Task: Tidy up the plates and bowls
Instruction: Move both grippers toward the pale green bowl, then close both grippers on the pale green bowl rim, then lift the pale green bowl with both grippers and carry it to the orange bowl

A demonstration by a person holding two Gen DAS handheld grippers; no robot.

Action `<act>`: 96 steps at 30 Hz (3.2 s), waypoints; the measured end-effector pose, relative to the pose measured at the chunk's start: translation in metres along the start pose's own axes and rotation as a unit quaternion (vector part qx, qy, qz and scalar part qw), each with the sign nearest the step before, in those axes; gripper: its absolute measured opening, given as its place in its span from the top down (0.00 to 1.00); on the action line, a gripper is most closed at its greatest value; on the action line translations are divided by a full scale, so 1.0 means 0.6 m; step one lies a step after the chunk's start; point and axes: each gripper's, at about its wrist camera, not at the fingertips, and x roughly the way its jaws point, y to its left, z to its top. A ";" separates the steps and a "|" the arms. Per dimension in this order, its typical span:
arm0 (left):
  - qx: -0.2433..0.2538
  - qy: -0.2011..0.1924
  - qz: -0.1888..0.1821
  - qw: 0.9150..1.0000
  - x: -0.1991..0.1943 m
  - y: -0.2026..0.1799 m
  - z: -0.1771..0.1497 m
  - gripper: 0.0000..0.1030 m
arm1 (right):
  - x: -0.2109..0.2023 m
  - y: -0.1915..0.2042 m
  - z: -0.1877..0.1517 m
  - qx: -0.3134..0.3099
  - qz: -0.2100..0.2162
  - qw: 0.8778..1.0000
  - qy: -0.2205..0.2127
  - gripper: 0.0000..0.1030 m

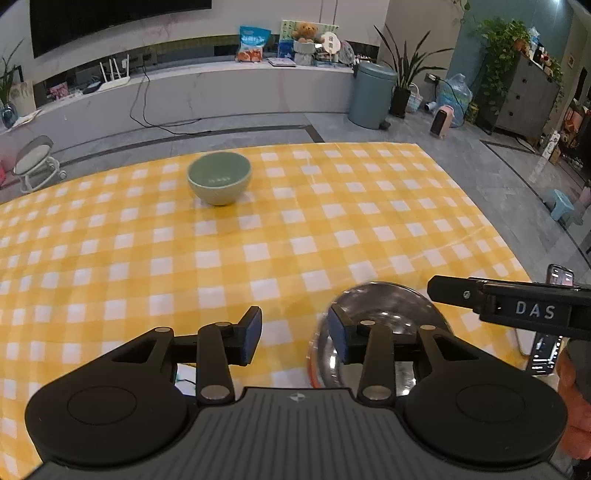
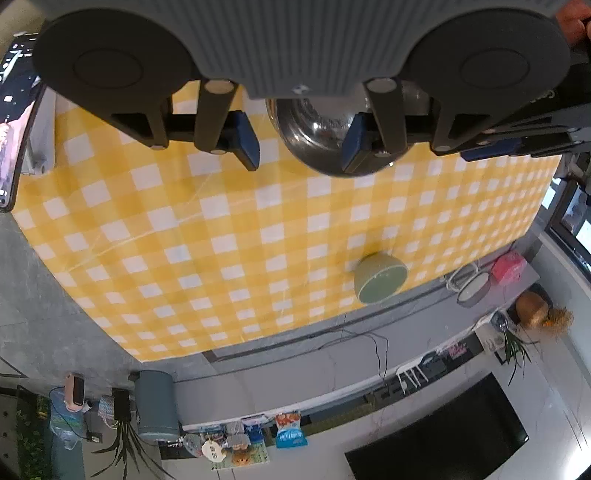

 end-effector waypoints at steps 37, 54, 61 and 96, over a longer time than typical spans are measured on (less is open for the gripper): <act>-0.101 -0.059 0.054 0.992 0.176 0.226 0.193 0.39 | 0.272 0.104 0.215 0.032 0.002 0.999 0.026 0.36; -0.169 -0.008 0.049 0.984 0.303 0.269 0.208 0.53 | 0.453 0.166 0.237 0.069 -0.020 0.994 0.079 0.72; -0.169 0.014 0.055 0.984 0.326 0.266 0.212 0.70 | 0.470 0.165 0.228 0.075 -0.023 0.994 0.077 0.81; -0.175 0.003 0.054 0.983 0.058 0.212 0.081 0.93 | 0.224 0.202 0.087 0.105 0.049 0.990 0.087 0.90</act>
